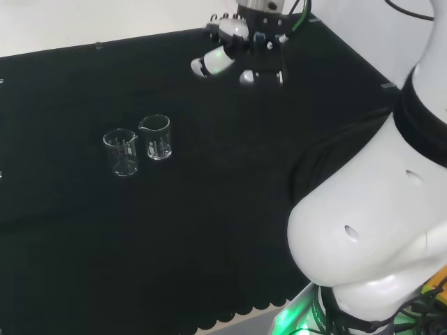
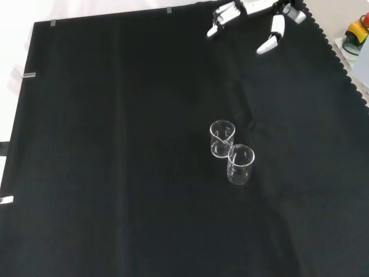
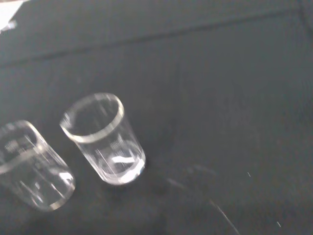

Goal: Pick up the beaker on the right.

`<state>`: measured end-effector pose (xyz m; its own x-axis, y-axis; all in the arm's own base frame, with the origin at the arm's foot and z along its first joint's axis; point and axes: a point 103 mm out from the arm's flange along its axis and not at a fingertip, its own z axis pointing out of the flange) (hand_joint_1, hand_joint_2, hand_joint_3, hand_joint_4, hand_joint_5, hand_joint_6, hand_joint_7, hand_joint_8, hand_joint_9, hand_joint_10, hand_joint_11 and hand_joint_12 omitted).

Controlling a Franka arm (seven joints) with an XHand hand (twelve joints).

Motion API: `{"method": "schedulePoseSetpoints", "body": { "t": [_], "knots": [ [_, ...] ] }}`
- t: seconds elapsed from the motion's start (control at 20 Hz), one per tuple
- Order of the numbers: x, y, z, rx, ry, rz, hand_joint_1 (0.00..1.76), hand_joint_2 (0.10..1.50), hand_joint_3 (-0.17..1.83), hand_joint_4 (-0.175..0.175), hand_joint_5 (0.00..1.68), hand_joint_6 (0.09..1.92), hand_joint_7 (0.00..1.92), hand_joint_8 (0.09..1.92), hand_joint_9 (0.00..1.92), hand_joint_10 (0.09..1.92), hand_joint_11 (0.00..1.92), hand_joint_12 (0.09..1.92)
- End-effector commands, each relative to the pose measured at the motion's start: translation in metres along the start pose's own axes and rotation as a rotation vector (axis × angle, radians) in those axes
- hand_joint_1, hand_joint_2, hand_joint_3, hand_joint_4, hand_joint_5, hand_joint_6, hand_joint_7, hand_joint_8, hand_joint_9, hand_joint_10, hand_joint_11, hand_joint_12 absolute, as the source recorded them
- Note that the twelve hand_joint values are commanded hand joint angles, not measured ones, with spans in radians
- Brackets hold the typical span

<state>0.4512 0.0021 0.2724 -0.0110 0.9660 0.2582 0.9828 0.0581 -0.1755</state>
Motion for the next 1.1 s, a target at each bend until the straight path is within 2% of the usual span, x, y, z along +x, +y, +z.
{"method": "schedulePoseSetpoints", "body": {
  "t": [0.05, 0.1, 0.15, 0.25, 0.4, 0.7, 0.95, 1.1],
  "knots": [
    [0.039, 0.040, 0.052, -0.055, -0.235, 0.126, 0.61, 0.45, 0.96, -0.028, 0.19, 0.09, 0.15, 0.63, 0.24, 0.71, 0.00, 1.25],
    [0.046, 0.047, 0.058, -0.027, -0.146, 0.049, 0.61, 0.45, 0.96, -0.030, 0.19, 0.09, 0.15, 0.64, 0.24, 0.71, 0.00, 1.24],
    [0.032, 0.045, 0.053, -0.006, -0.113, 0.000, 0.62, 0.45, 0.96, -0.032, 0.20, 0.09, 0.16, 0.64, 0.24, 0.71, 0.00, 1.24],
    [0.008, 0.044, 0.047, 0.010, -0.031, -0.041, 0.63, 0.44, 0.96, -0.036, 0.22, 0.09, 0.18, 0.65, 0.25, 0.71, 0.00, 1.24],
    [-0.009, 0.046, 0.048, 0.021, 0.023, -0.052, 0.66, 0.43, 0.97, -0.038, 0.22, 0.09, 0.20, 0.65, 0.26, 0.70, 0.00, 1.24],
    [-0.003, 0.057, 0.069, 0.037, 0.124, -0.116, 0.69, 0.42, 0.98, -0.039, 0.23, 0.09, 0.19, 0.64, 0.26, 0.69, 0.00, 1.26],
    [-0.010, 0.064, 0.079, 0.051, 0.168, -0.156, 0.69, 0.42, 0.99, -0.039, 0.22, 0.09, 0.18, 0.63, 0.26, 0.68, 0.00, 1.25],
    [-0.028, 0.066, 0.077, 0.031, 0.229, -0.159, 0.69, 0.41, 0.99, -0.040, 0.22, 0.09, 0.17, 0.63, 0.26, 0.68, 0.00, 1.25]
  ]
}}
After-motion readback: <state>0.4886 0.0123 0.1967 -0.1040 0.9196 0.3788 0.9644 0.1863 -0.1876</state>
